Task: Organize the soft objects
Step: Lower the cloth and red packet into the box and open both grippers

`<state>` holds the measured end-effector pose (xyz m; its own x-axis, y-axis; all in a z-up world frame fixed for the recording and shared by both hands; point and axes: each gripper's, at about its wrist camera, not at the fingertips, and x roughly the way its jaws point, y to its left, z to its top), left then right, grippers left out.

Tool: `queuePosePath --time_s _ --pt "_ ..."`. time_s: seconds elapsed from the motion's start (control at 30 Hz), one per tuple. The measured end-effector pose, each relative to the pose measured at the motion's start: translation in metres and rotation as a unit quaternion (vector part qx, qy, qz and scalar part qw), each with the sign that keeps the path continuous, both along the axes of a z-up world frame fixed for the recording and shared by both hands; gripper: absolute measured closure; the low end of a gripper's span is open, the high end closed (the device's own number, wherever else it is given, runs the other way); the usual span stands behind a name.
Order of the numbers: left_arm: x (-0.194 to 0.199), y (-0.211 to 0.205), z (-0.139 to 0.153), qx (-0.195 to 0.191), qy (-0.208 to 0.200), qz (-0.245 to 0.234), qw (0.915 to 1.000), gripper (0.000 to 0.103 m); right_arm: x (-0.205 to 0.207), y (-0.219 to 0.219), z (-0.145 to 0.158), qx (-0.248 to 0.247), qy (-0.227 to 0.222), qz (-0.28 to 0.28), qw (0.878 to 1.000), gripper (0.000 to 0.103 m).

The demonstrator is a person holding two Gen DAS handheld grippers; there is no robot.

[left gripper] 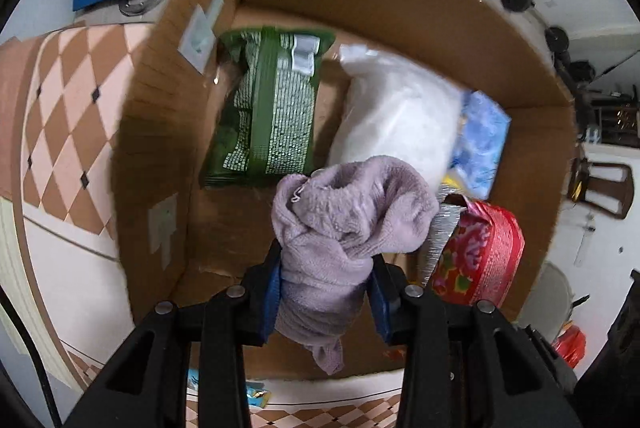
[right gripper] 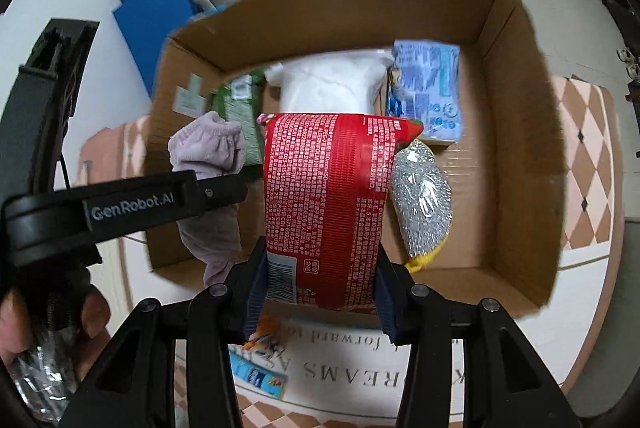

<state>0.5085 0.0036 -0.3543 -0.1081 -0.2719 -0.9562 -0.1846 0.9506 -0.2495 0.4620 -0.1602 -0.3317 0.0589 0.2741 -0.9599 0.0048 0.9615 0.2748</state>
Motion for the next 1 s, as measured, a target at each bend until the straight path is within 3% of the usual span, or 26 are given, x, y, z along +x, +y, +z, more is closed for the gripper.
queuePosePath --time_s 0.27,0.43,0.5,0.53,0.57,0.6,0.83,1.0 --pt "-0.007 0.002 -0.037 0.010 0.028 0.002 0.9996 0.068 0.008 0.008 -0.044 -0.007 0.037 -0.001 0.999 0.054" --pt "-0.016 0.003 -0.038 0.012 0.032 -0.001 0.9994 0.065 0.010 0.013 -0.058 -0.010 0.052 0.006 0.999 0.053" --pt "-0.021 0.003 -0.034 0.012 0.034 -0.005 0.9993 0.057 0.011 0.016 -0.063 -0.014 0.075 0.015 0.997 0.046" --pt "-0.023 0.004 -0.029 0.012 0.027 -0.008 0.9995 0.052 0.011 0.016 -0.064 -0.018 0.079 0.018 0.997 0.021" --pt "-0.026 0.004 -0.024 0.019 0.018 -0.013 0.9996 0.039 0.012 0.015 -0.062 -0.023 0.078 0.017 0.997 0.000" --pt "-0.027 0.004 -0.017 0.033 0.007 -0.017 0.9993 0.028 0.012 0.013 -0.059 -0.027 0.072 0.013 0.997 0.000" --pt "-0.049 0.009 0.036 0.111 -0.084 -0.034 0.9897 0.004 0.009 0.010 -0.035 -0.073 0.039 0.010 0.997 0.000" --pt "-0.070 0.001 0.071 0.145 -0.141 -0.043 0.9784 0.003 -0.006 0.009 -0.015 -0.082 0.018 0.005 0.996 0.000"
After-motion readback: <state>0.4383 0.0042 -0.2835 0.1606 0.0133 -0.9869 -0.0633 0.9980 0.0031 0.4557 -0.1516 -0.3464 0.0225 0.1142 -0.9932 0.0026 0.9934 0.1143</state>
